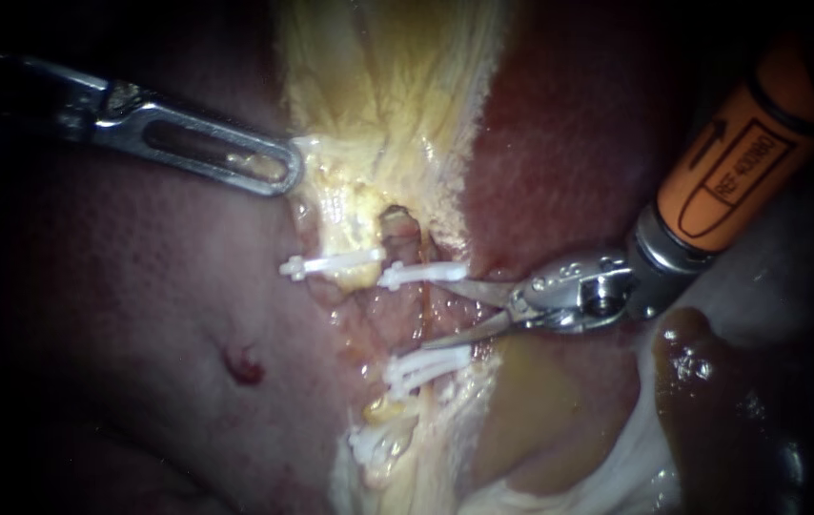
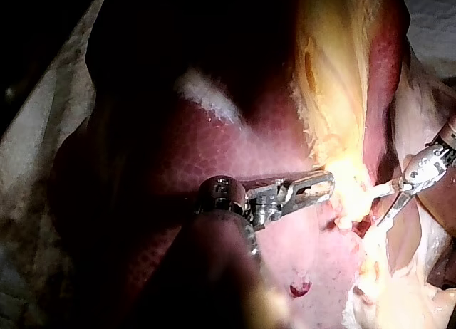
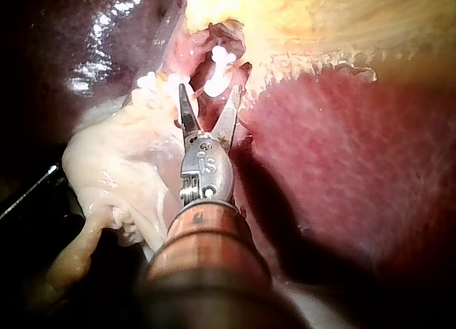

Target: Go to the cutting position right tube

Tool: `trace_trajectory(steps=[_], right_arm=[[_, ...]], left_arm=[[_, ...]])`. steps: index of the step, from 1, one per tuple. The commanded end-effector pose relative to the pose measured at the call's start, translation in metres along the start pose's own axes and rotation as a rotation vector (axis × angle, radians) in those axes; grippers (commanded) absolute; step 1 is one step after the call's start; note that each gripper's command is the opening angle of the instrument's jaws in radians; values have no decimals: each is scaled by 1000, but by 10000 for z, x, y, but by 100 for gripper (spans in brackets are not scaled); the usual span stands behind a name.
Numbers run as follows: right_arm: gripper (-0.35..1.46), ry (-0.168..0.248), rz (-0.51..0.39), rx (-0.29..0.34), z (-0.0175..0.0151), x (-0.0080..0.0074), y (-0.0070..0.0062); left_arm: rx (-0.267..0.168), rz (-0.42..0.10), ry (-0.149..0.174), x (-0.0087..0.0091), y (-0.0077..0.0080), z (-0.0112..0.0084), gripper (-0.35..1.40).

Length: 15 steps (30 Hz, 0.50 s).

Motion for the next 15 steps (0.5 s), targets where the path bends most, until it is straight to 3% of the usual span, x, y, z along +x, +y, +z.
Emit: trace_trajectory(steps=[1,15], right_arm=[[142,17,2,11,1,1,1],[137,105,-11,196,38,17,7]], left_arm=[[0,0,0,0,0,0,-35],[0,0,0,-1,5,1,-35]])
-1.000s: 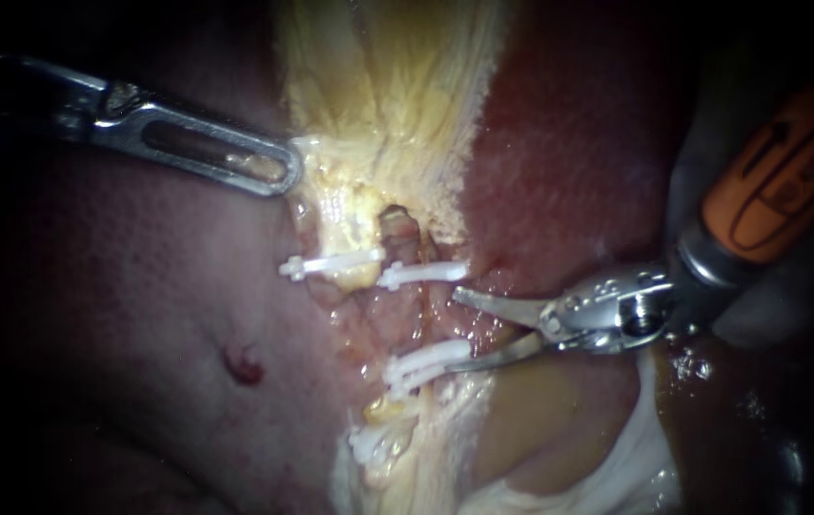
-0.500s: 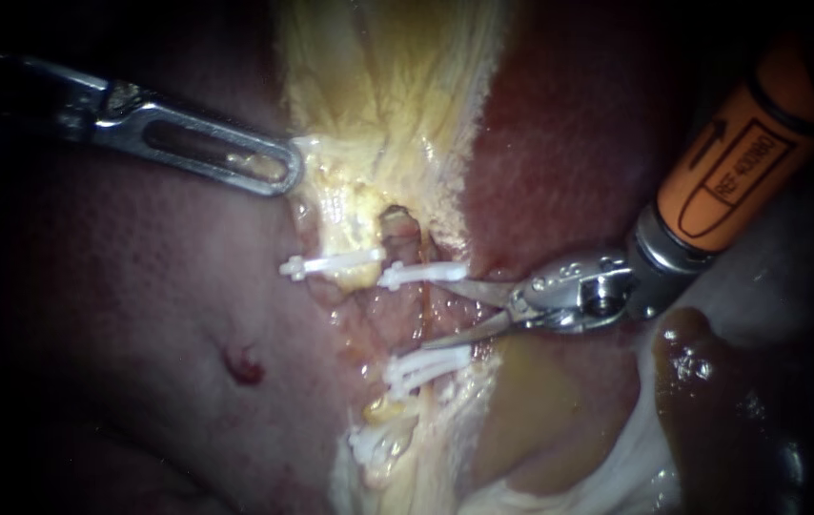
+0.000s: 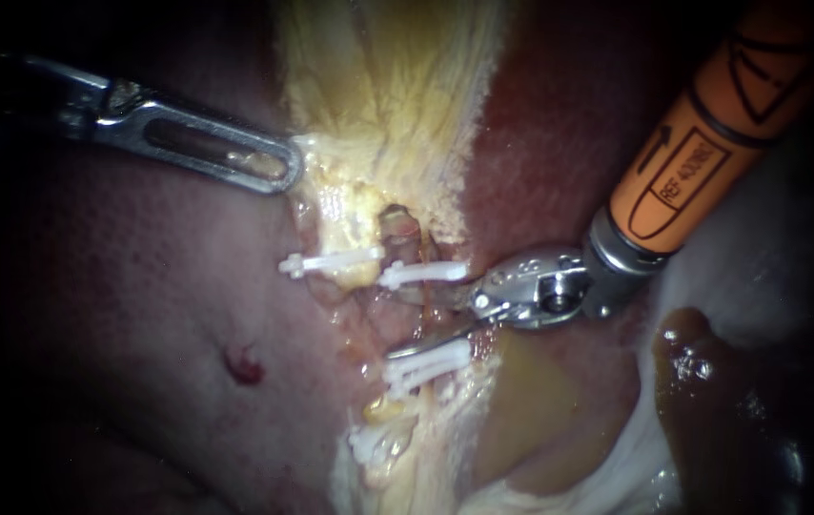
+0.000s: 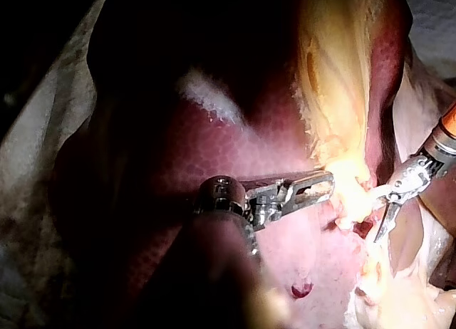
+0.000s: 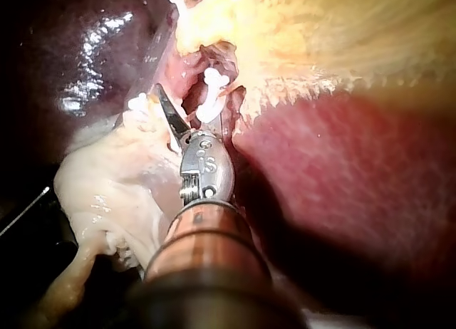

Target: Go to the cutting position right tube

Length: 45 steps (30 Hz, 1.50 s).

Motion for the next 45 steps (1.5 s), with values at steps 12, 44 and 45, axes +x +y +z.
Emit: trace_trajectory(steps=[12,44,45], right_arm=[[137,88,-25,130,4,5,-11],[134,150,-14,165,33,30,-15],[134,153,-14,167,32,31,-17]], left_arm=[[1,0,1,-1,7,0,-35],[-2,-1,-2,-3,10,8,-35],[-2,-1,-2,-3,10,7,-35]])
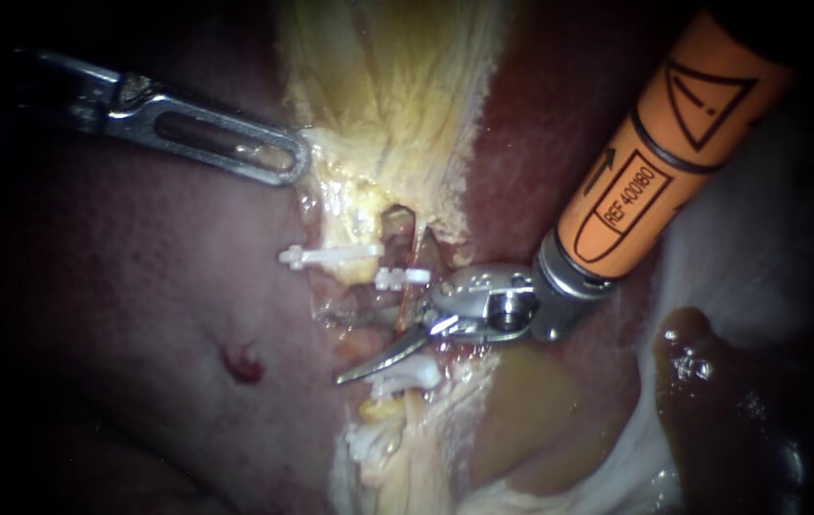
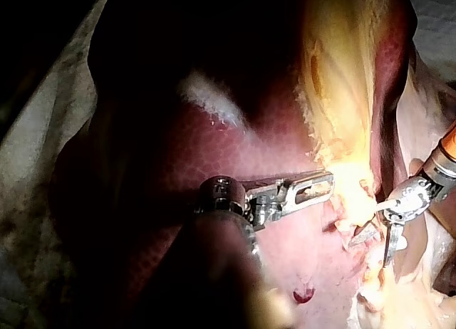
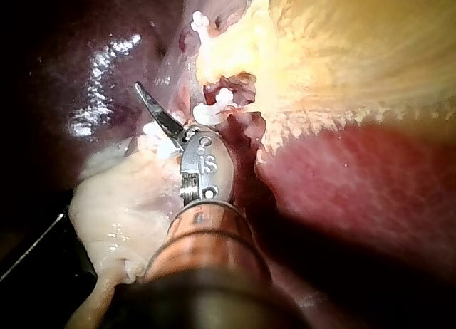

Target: Go to the cutting position right tube

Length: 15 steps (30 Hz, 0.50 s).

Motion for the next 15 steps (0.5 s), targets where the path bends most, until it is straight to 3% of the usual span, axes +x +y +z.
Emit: trace_trajectory(steps=[1,9,15], right_arm=[[134,2,-1,3,-1,2,-3],[134,22,1,16,-1,11,-14],[134,23,2,16,-2,13,-14]], left_arm=[[0,0,0,0,0,-1,-35],[0,0,0,1,0,-1,-35],[1,1,1,1,1,-2,-35]])
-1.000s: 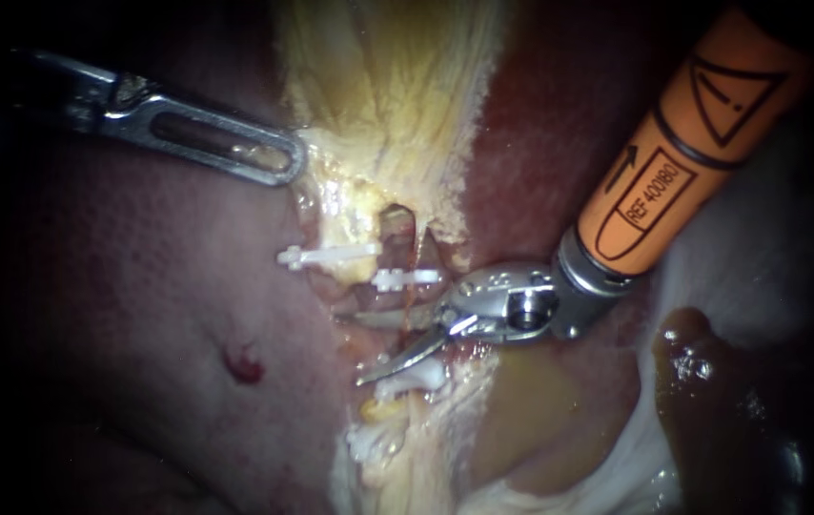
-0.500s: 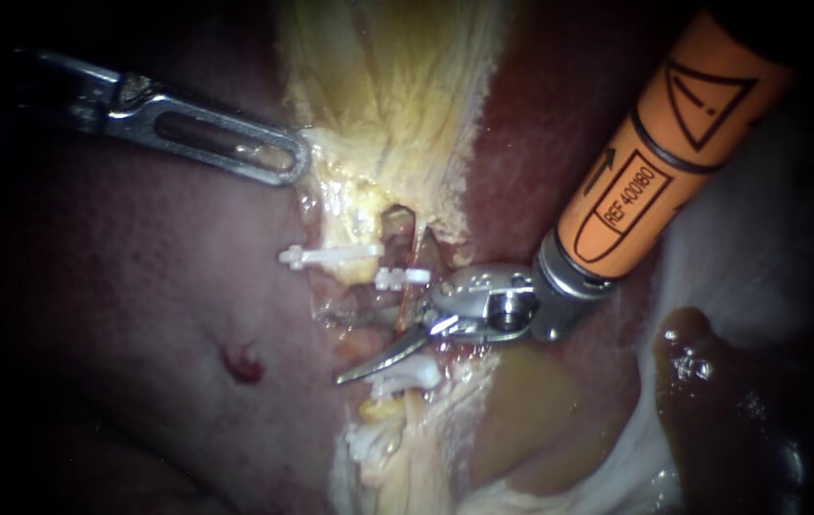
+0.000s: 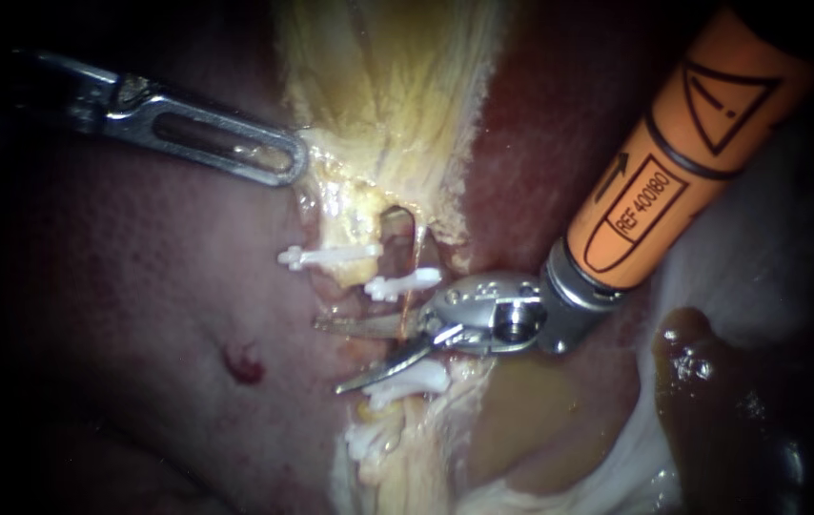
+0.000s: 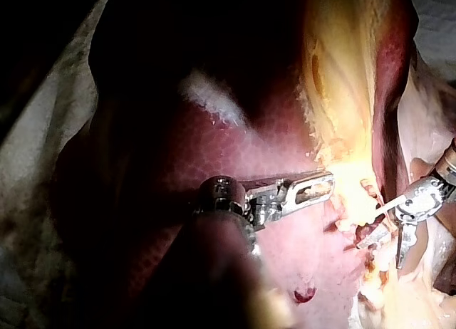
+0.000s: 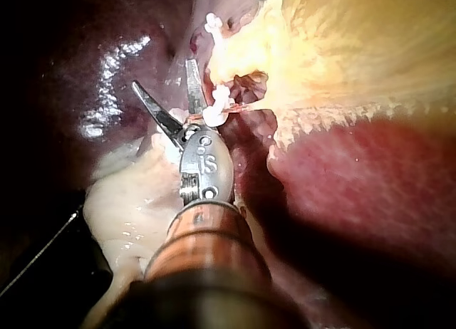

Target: Go to the cutting position right tube

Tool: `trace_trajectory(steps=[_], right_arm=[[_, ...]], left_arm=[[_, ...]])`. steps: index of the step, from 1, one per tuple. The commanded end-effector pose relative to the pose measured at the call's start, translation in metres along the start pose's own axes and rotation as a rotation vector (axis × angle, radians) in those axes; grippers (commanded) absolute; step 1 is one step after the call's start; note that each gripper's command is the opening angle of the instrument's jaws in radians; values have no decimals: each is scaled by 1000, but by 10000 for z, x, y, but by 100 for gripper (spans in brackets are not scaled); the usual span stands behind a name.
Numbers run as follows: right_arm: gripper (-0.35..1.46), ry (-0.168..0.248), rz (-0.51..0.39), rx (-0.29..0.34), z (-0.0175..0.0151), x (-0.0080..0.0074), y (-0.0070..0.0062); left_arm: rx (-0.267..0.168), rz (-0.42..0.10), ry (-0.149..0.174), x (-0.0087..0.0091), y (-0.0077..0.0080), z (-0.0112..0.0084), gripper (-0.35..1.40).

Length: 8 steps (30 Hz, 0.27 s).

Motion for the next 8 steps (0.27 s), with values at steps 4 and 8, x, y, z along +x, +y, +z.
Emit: trace_trajectory(steps=[4,8], right_arm=[[134,-1,0,0,-1,0,0],[134,-1,0,0,-1,0,0]], left_arm=[[1,0,0,0,0,0,-35],[1,0,0,0,0,0,-35]])
